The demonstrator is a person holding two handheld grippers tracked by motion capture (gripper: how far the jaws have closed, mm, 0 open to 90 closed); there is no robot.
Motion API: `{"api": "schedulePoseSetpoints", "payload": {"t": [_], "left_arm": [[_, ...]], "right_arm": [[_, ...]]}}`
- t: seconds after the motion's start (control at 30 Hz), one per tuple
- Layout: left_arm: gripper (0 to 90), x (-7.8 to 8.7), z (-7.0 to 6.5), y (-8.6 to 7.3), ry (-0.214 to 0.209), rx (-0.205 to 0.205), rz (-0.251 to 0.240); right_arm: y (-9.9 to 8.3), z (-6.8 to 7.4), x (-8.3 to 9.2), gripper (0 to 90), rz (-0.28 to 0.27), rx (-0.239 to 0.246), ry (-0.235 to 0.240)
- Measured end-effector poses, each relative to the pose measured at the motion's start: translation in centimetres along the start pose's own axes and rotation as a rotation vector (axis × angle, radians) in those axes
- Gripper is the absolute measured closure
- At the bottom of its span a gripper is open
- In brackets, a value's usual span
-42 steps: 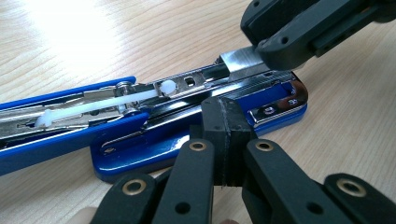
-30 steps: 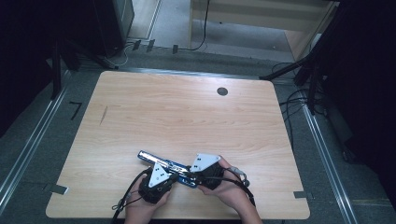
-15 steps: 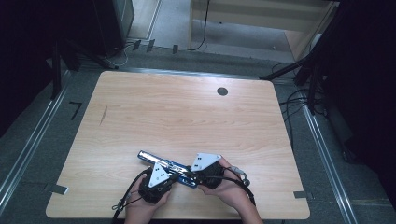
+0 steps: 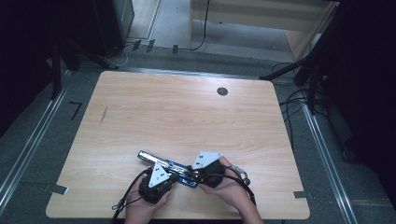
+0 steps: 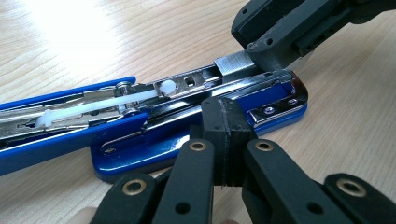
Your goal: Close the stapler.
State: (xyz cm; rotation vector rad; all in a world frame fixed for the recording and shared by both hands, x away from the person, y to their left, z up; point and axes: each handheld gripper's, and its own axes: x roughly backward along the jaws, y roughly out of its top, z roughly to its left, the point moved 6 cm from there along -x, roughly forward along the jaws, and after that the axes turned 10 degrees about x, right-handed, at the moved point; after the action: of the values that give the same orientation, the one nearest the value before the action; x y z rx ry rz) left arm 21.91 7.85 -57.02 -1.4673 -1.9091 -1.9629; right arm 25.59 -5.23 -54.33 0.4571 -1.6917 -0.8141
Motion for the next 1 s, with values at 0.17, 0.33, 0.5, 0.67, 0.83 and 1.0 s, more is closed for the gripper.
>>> {"api": "schedulePoseSetpoints", "payload": {"t": [0.17,0.33,0.5,0.67,0.83,1.0], "left_arm": [[90.0,-0.01,-0.01,0.0,0.0,0.002,-0.001],[90.0,-0.01,-0.01,0.0,0.0,0.003,-0.001],[90.0,-0.01,0.0,0.0,0.0,0.002,-0.001],[90.0,-0.01,0.0,0.0,0.0,0.002,-0.001],[90.0,-0.01,-0.01,0.01,-0.001,0.004,-0.001],[90.0,-0.02,-0.03,0.01,-0.002,0.006,-0.003]], "right_arm": [[0.14,-0.14,0.19,75.0,-0.025,-0.021,0.009],[0.16,-0.36,0.41,75.3,-0.033,-0.047,0.004],[-0.31,-0.43,-0.03,76.0,-0.013,-0.064,0.01],[-0.45,-0.49,-0.17,79.4,-0.021,-0.104,0.022],[-0.17,-0.37,-0.06,79.6,-0.032,-0.08,0.007],[0.4,-0.2,0.45,79.7,-0.031,-0.058,-0.002]]}}
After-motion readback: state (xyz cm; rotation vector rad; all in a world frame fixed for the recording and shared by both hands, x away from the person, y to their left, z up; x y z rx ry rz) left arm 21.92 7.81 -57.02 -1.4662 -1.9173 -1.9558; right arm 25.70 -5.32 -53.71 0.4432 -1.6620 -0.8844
